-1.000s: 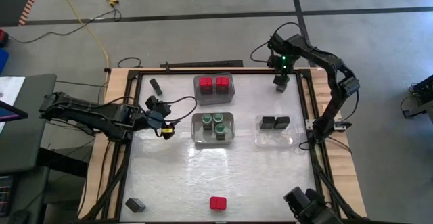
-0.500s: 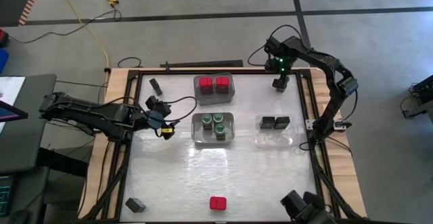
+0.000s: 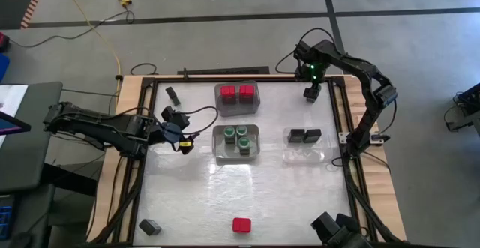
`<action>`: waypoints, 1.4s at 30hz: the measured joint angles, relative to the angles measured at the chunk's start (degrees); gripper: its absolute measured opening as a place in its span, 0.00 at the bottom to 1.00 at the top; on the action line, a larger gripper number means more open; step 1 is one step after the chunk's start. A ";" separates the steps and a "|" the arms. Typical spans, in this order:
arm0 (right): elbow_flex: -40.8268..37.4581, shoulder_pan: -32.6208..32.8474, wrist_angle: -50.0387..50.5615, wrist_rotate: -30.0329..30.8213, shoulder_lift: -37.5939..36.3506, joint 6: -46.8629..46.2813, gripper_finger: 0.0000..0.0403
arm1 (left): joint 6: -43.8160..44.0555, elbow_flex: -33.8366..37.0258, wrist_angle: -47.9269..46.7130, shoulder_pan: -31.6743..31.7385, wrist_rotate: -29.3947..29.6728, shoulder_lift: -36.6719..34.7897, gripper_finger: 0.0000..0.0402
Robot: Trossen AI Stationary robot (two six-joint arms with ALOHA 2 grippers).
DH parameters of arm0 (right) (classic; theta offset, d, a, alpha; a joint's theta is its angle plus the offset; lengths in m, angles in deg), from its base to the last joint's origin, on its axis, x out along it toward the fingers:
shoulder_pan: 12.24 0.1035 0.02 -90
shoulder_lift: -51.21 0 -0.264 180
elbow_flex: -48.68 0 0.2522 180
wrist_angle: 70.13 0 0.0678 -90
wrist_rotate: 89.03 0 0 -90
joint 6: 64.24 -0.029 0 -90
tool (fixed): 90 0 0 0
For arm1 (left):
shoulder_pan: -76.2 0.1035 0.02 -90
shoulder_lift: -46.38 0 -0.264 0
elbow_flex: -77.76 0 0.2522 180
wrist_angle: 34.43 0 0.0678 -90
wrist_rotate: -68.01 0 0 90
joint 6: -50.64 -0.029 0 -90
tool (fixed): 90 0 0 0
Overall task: Sort spices by type
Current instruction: Put the green spice bottle into the gray bin
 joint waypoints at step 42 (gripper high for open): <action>-18.23 -0.17 -16.94 -3.21 -12.61 -3.69 0.81 | -0.70 0.00 -0.05 0.00 0.00 -0.01 0.89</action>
